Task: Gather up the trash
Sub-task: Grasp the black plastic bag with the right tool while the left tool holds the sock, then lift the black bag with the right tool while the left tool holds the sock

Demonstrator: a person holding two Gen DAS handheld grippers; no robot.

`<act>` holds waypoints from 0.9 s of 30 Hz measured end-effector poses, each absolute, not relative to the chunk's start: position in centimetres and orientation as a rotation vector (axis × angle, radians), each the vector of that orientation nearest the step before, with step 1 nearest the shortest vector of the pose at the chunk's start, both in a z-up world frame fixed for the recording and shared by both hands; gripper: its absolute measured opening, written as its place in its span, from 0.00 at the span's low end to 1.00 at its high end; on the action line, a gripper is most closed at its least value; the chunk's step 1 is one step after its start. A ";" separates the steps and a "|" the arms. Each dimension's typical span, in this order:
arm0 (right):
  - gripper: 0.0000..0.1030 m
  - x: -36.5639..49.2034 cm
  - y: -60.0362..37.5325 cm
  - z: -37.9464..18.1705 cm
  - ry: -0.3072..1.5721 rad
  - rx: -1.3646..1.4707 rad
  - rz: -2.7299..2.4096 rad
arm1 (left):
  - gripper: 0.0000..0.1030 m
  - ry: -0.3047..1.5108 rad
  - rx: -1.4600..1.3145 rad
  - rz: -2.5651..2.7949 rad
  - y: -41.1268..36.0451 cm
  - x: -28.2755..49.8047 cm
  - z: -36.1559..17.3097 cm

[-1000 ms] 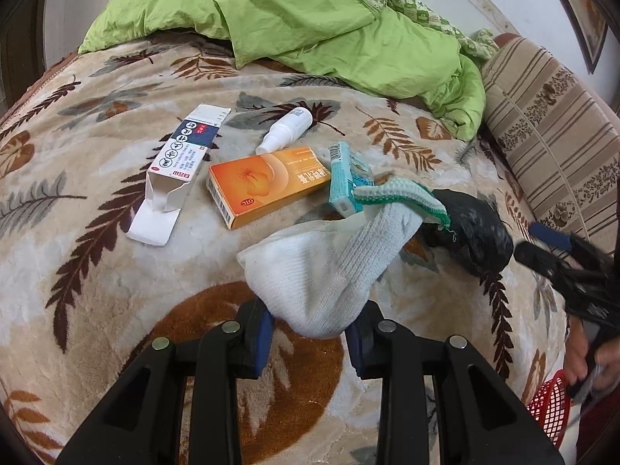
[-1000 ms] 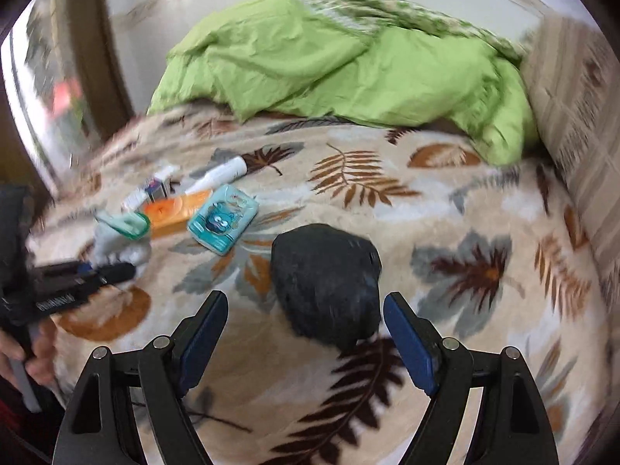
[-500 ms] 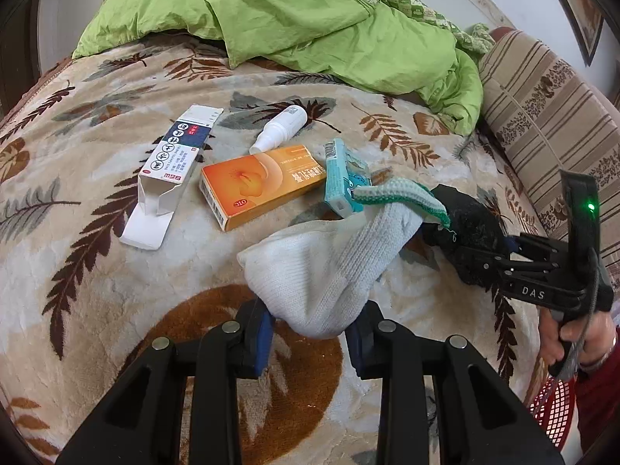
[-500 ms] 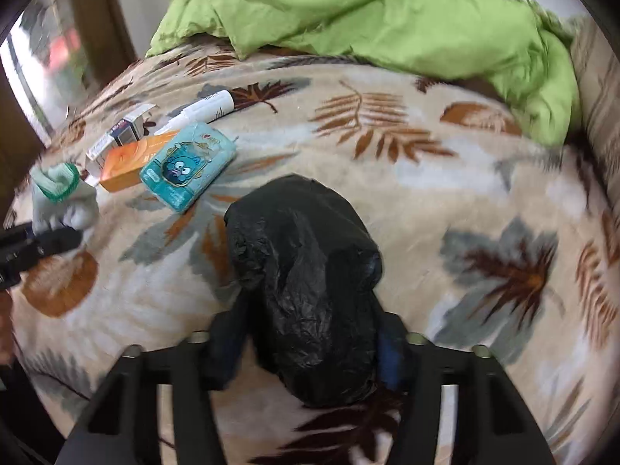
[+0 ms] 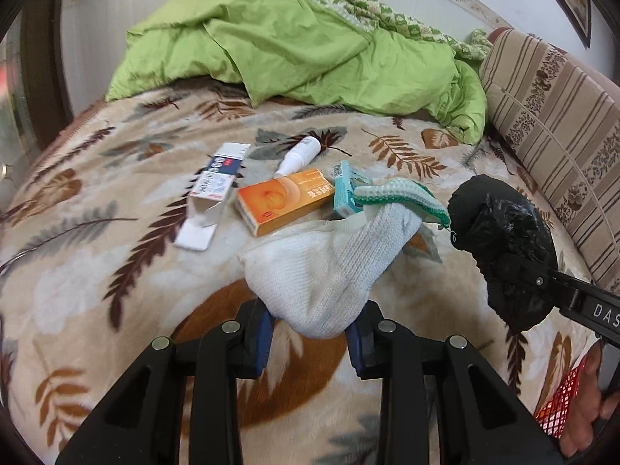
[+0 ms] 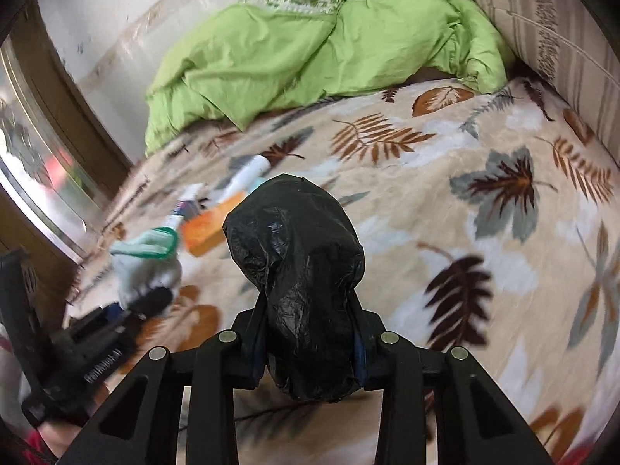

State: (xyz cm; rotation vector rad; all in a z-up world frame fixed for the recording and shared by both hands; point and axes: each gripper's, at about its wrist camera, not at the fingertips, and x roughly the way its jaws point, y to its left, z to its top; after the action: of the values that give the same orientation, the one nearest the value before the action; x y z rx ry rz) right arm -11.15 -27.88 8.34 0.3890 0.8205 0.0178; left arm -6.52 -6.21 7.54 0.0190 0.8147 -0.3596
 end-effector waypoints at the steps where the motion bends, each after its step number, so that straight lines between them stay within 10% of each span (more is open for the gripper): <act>1: 0.35 -11.7 -27.3 8.5 0.812 0.388 0.017 | 0.29 0.808 0.028 -0.346 -5.9 -7.5 7.7; 27: 0.35 -17.1 -23.7 8.4 0.739 0.345 0.036 | 0.30 0.751 0.070 -0.195 -2.5 -12.4 7.4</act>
State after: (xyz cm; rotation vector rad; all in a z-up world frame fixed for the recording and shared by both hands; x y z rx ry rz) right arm -17.10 -23.70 8.41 0.3455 0.7385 0.0361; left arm -12.37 -2.54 7.40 0.0702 0.7508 -0.1955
